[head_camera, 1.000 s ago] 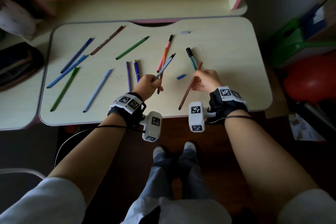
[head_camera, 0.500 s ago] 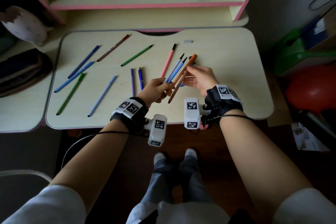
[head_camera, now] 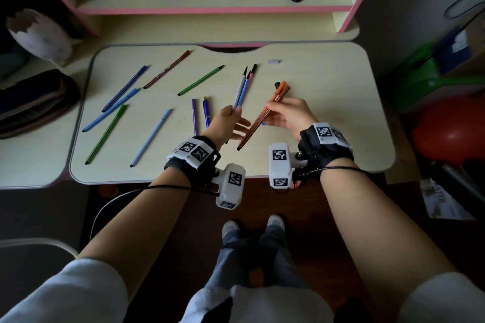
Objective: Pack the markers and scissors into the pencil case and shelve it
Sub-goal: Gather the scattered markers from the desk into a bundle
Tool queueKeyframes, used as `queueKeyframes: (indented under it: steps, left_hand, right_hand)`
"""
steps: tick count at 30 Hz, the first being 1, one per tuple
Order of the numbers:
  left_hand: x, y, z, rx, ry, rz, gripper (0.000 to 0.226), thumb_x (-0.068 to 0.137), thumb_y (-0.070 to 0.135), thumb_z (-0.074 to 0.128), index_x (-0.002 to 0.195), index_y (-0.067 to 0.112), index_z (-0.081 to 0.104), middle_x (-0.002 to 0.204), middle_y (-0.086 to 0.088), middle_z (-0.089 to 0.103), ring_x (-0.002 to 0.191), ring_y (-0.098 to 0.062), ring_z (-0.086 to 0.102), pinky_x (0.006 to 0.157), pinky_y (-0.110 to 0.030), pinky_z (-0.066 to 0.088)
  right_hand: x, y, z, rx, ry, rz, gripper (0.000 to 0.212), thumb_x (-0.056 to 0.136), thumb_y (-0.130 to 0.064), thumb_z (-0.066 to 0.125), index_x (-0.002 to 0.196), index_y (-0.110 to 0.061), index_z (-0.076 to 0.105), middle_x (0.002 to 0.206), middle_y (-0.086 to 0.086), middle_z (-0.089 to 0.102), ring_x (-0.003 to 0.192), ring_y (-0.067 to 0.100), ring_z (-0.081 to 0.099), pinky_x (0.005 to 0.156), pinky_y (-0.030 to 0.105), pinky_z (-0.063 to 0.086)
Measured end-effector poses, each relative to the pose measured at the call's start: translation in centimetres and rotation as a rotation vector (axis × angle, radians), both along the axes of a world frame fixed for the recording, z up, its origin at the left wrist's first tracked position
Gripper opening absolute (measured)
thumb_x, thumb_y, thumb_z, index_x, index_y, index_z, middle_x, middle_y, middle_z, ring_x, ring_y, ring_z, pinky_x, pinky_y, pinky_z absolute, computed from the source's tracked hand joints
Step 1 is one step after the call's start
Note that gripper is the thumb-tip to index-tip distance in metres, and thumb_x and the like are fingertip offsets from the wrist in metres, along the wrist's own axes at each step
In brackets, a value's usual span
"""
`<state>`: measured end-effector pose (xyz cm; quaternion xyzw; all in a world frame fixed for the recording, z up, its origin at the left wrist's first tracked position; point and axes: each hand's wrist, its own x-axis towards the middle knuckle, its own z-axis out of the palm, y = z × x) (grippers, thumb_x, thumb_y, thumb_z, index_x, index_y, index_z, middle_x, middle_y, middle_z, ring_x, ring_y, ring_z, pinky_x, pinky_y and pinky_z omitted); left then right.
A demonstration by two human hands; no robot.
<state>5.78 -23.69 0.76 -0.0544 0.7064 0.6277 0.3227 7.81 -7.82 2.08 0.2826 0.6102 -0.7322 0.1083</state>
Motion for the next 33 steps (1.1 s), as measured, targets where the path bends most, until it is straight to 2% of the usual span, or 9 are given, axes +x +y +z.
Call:
queueKeyframes:
  steps: [2,7,10,16,22,25,27,29,33]
  left_hand:
    - [0.2,0.2,0.5,-0.002,-0.002,-0.046,0.021,0.101,0.025,0.029,0.104,0.006,0.038,0.081,-0.010,0.059,0.068,-0.025,0.061,0.066,-0.036,0.055]
    - [1.0,-0.2,1.2,-0.025,0.050,-0.212,0.018,0.100,0.024,0.033,0.104,0.007,0.039,0.079,-0.009,0.061,0.043,-0.014,0.061,0.044,-0.026,0.054]
    - [1.1,-0.9,1.0,-0.066,0.110,-0.215,0.013,0.099,0.021,0.035,0.099,0.008,0.037,0.073,-0.006,0.058,0.039,-0.014,0.053,0.036,-0.022,0.047]
    - [0.4,-2.5,0.4,-0.140,0.165,-0.189,0.022,0.098,0.019,0.037,0.076,0.022,0.035,0.066,-0.001,0.048,0.044,-0.016,0.038,0.042,-0.025,0.031]
    - [-0.5,-4.2,-1.1,-0.242,0.151,-0.048,0.016,0.097,0.017,0.036,0.081,0.019,0.036,0.066,-0.001,0.047,0.037,-0.010,0.032,0.032,-0.015,0.028]
    - [-0.9,-4.8,-1.9,-0.295,0.141,-0.051,0.008,0.098,0.018,0.035,0.092,0.012,0.034,0.067,-0.002,0.046,0.042,-0.014,0.032,0.033,-0.016,0.030]
    - [-1.1,-5.1,-2.3,-0.331,0.150,-0.056,0.008,0.098,0.018,0.034,0.094,0.011,0.033,0.068,-0.003,0.046,0.045,-0.015,0.033,0.038,-0.021,0.031]
    - [-1.2,-5.2,-2.7,-0.345,0.158,-0.051,0.008,0.098,0.019,0.034,0.095,0.011,0.034,0.067,-0.003,0.047,0.045,-0.016,0.034,0.040,-0.023,0.031]
    - [-1.3,-5.3,-3.2,-0.366,0.143,-0.067,0.008,0.098,0.020,0.034,0.094,0.012,0.033,0.066,-0.003,0.047,0.043,-0.015,0.035,0.037,-0.021,0.031]
  right_hand:
    - [0.1,-0.5,0.3,-0.002,0.016,0.044,0.012,0.087,-0.001,0.059,0.076,-0.005,0.059,0.073,0.011,0.063,0.044,0.010,0.062,0.056,0.023,0.058]
    - [-0.2,-1.9,0.7,0.037,0.050,0.156,0.003,0.089,-0.003,0.057,0.088,-0.001,0.060,0.078,0.013,0.063,0.058,0.015,0.067,0.064,0.024,0.059]
    - [-0.5,-2.5,0.6,0.103,0.046,0.201,0.009,0.088,-0.006,0.060,0.079,-0.008,0.061,0.079,0.013,0.065,0.068,0.022,0.064,0.067,0.027,0.058]
    - [-1.0,-2.9,0.3,0.165,-0.006,0.243,0.013,0.088,-0.021,0.063,0.076,-0.014,0.062,0.075,0.005,0.064,0.057,0.017,0.061,0.055,0.024,0.055]
    - [-1.4,-1.1,-0.8,0.384,-0.024,0.124,0.006,0.086,-0.013,0.061,0.080,-0.014,0.061,0.077,0.004,0.063,0.056,0.014,0.055,0.057,0.026,0.051]
    - [-1.7,-0.2,-2.3,0.592,-0.072,0.093,0.013,0.080,-0.006,0.062,0.088,-0.015,0.067,0.090,0.009,0.067,0.075,0.021,0.063,0.074,0.036,0.055]
    - [-1.8,0.2,-3.3,0.711,-0.097,0.121,0.023,0.079,-0.002,0.059,0.096,-0.013,0.070,0.103,0.009,0.070,0.095,0.023,0.064,0.087,0.033,0.052]
    - [-1.8,0.3,-4.2,0.797,-0.085,0.184,0.031,0.078,0.002,0.059,0.103,-0.013,0.069,0.109,0.009,0.069,0.103,0.022,0.062,0.088,0.026,0.047]
    - [-2.0,0.1,-5.8,0.877,-0.053,0.333,0.041,0.077,0.009,0.055,0.109,-0.013,0.068,0.121,0.009,0.065,0.114,0.020,0.058,0.097,0.029,0.047]
